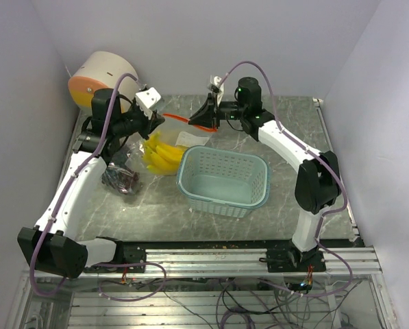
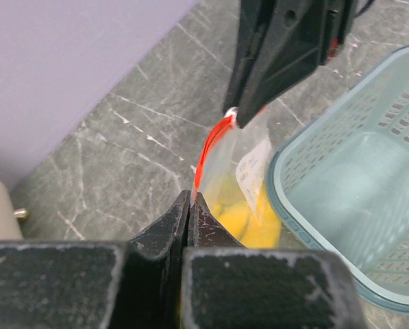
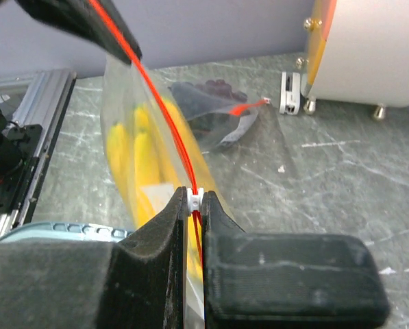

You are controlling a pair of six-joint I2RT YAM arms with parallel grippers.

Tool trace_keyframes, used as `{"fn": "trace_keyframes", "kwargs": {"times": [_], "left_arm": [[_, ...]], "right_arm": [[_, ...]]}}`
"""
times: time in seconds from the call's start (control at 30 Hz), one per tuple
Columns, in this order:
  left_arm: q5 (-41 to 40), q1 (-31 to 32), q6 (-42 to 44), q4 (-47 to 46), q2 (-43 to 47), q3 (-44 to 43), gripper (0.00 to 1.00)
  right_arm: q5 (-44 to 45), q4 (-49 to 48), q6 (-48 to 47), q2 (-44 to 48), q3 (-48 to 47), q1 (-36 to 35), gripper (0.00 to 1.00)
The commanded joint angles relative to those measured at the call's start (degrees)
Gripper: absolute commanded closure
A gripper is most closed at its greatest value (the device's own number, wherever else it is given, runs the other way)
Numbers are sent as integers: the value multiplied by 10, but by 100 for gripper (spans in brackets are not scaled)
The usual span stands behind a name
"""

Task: Place the food in the zip-top bag and seal the zipper
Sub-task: Zip the zipper food storage bag at the center of the board, then place the zipper food storage bag at the center of the board.

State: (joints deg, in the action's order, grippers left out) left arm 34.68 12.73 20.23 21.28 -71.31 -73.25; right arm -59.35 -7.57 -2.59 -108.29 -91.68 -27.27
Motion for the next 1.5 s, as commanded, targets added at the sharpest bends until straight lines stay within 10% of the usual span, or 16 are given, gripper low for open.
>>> {"fn": "trace_keyframes", "kwargs": {"times": [0.0,0.4,1.07,1.3,1.47], "left_arm": [[-68,-2,-6,-38,11,-38,93],[-187,-2,-18,-55,1,-28,93],[-159,-2,-38,-78,-12,-10,93],[-167,-2,-120,-149,-37,14,93],[-213,-2,-180,-177,-63,8,87]], "right_arm": [[15,34,-31,24,30,27,100],[58,118,-104,48,86,60,100],[182,165,-127,61,92,90,100],[261,155,43,57,14,90,1],[325,207,123,45,-32,90,0]]}}
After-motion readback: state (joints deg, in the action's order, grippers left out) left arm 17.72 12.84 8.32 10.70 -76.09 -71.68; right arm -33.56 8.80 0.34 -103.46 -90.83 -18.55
